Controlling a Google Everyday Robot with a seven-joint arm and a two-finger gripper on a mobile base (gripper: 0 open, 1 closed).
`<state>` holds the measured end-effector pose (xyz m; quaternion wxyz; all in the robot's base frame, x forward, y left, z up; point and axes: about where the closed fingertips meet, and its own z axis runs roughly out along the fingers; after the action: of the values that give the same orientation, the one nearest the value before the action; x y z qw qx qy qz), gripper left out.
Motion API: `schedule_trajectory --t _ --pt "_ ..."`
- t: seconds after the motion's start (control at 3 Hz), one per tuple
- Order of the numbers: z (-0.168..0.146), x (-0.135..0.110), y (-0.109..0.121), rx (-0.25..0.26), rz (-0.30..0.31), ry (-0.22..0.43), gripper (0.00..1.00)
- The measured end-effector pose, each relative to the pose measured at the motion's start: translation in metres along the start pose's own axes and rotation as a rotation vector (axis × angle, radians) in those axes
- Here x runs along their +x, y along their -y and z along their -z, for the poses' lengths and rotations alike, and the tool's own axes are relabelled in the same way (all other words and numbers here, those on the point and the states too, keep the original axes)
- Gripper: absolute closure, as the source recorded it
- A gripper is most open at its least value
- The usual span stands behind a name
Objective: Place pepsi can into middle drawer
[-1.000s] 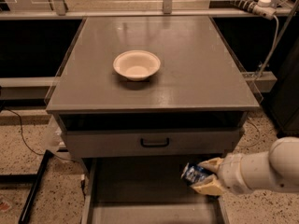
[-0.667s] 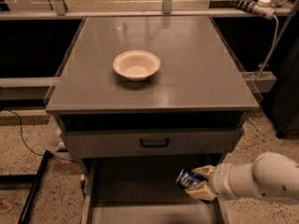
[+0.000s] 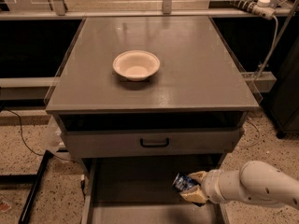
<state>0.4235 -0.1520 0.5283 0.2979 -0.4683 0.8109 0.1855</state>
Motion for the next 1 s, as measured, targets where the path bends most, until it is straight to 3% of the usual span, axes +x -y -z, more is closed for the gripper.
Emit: schedule_trajectory --t 0.33,1.0 --pt "-0.026 0.011 0.0 0.005 -0.001 -0.002 1.0" --pt "-0.091 0.036 0.013 0.063 0.022 0.036 1.0"
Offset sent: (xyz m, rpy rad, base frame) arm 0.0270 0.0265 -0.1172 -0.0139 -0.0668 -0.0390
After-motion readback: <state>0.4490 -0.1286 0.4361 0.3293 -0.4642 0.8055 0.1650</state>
